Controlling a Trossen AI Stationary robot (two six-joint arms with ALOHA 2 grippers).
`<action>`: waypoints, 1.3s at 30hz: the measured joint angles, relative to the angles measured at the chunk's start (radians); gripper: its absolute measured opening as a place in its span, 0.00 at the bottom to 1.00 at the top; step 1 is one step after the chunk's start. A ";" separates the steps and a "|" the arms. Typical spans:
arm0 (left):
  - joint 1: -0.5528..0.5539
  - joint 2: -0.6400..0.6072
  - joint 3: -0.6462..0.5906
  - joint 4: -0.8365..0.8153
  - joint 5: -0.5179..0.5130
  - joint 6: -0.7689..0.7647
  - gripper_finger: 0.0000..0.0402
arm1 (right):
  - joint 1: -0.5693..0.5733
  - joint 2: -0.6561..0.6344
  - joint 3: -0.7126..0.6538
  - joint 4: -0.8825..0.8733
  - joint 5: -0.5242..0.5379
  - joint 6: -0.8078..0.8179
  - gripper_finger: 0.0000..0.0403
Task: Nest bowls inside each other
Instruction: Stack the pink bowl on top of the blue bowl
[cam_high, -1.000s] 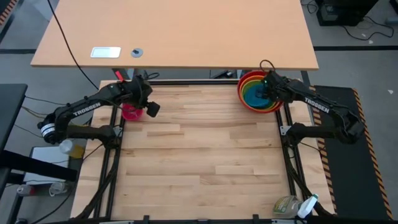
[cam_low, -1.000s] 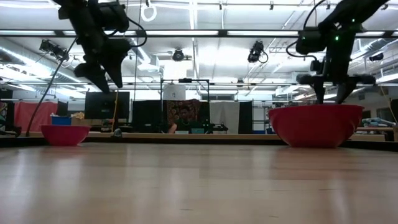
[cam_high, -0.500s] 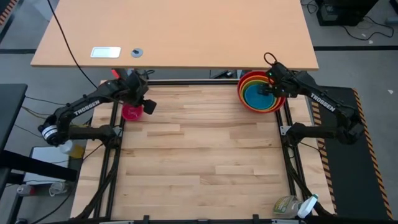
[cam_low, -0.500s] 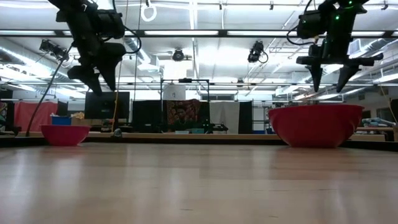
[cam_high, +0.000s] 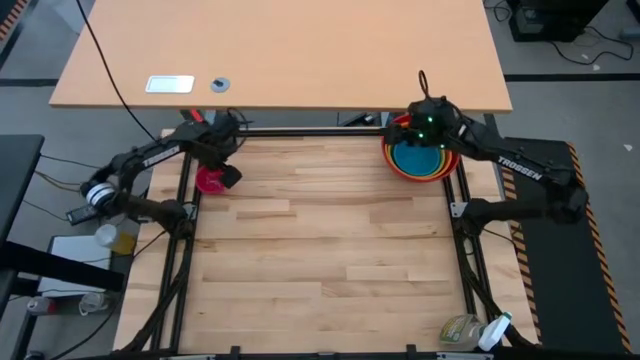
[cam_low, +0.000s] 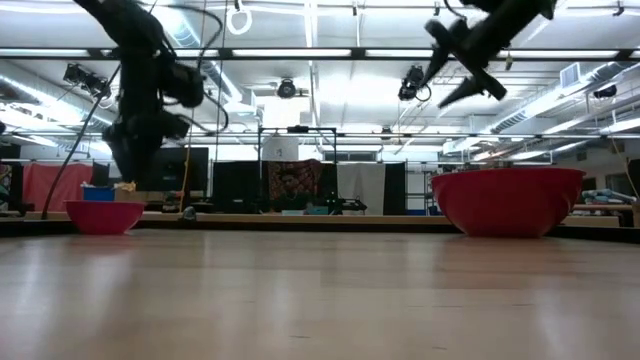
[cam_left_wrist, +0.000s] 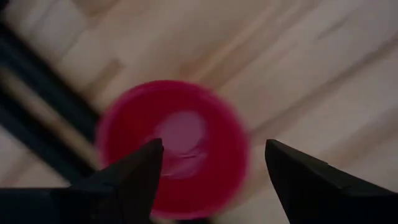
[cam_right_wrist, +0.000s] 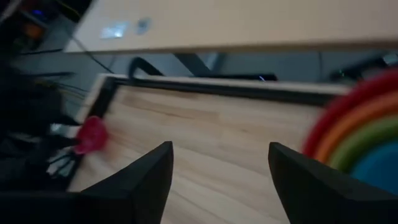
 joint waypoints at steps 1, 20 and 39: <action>0.008 0.021 0.000 0.000 -0.035 0.027 0.71 | 0.022 0.002 0.011 0.011 0.017 -0.005 0.66; 0.058 0.246 0.000 0.058 -0.194 0.240 0.45 | 0.203 0.064 0.054 0.079 0.131 -0.038 0.65; -0.071 0.236 0.000 0.069 0.070 0.161 0.04 | 0.231 0.141 0.054 0.158 0.127 -0.031 0.65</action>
